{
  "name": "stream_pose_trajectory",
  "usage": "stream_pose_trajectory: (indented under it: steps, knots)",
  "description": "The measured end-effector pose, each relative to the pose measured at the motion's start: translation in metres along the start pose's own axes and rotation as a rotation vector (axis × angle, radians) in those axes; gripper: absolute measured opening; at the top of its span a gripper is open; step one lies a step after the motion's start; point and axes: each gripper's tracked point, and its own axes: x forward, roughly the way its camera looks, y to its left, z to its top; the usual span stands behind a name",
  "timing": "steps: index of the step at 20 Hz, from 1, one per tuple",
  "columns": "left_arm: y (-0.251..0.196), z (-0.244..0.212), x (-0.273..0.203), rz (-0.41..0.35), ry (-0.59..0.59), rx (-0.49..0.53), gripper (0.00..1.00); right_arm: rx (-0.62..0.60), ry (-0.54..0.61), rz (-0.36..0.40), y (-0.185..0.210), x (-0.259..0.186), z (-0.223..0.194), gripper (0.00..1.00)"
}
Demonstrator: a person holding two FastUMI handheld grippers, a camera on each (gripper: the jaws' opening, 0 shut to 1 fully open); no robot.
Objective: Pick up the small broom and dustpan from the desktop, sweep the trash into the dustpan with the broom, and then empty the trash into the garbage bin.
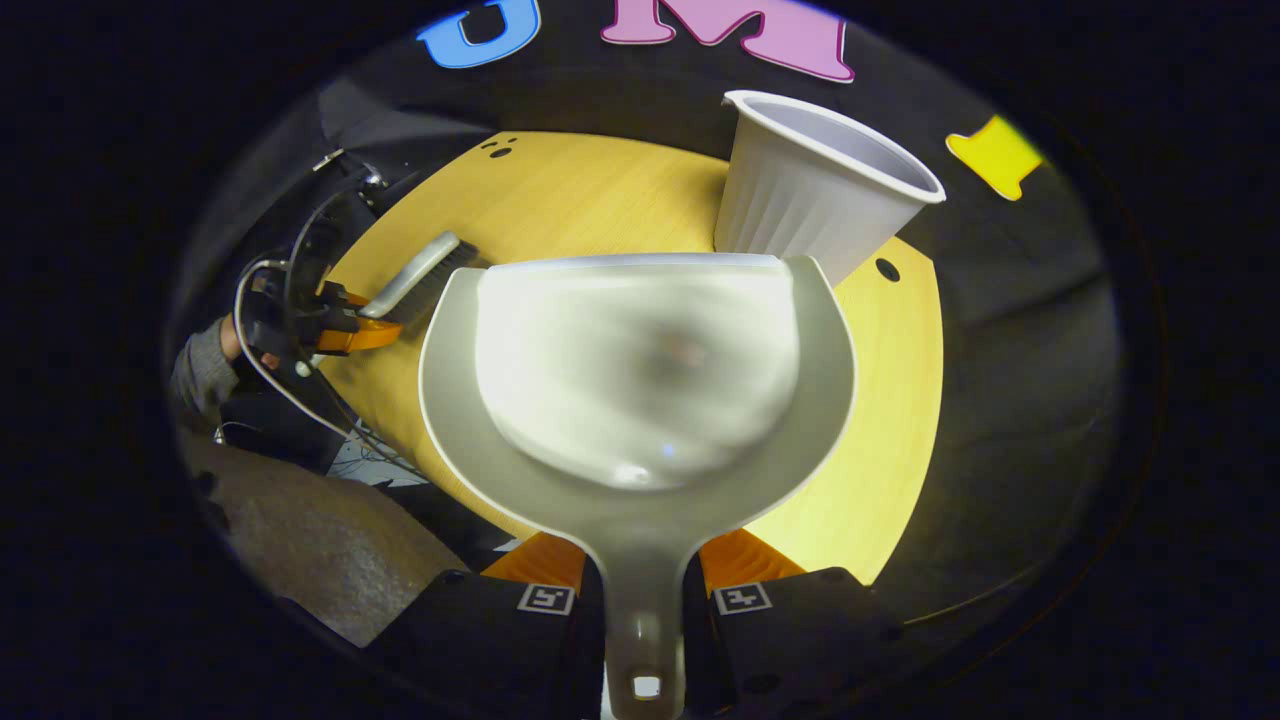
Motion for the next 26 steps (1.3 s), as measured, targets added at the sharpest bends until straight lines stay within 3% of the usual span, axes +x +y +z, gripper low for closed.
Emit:
stream_pose_trajectory:
  steps: [4,6,9,11,13,16,21,24,26]
  knots:
    - [0.0,0.0,0.001,0.019,0.001,0.012,0.25,0.037,0.01,-0.01,0.018,0.045,-0.017,0.32]
    - [0.0,0.0,0.001,0.031,0.006,0.019,0.25,0.067,0.031,0.002,0.027,0.059,-0.025,0.36]
    - [0.001,-0.002,0.004,0.036,0.01,0.016,0.25,0.097,0.048,-0.007,0.03,0.081,-0.031,0.33]
    - [0.0,-0.002,0.006,0.046,0.017,0.019,0.25,0.129,0.051,-0.01,0.033,0.091,-0.033,0.39]
    - [0.0,-0.003,0.007,0.047,0.023,0.019,0.25,0.147,0.057,-0.002,0.035,0.101,-0.034,0.36]
    - [0.0,-0.004,0.013,0.039,0.026,0.018,0.25,0.131,0.069,-0.004,0.036,0.114,-0.037,0.32]
    - [0.005,-0.005,0.015,0.039,0.047,0.074,0.25,0.088,0.066,0.017,0.043,0.127,-0.04,0.39]
    - [0.008,-0.009,0.025,0.063,0.07,0.099,0.24,0.051,0.081,0.009,0.043,0.13,-0.046,0.36]
    - [0.008,-0.01,0.026,0.066,0.068,0.108,0.27,0.055,0.069,0.012,0.044,0.132,-0.046,0.4]
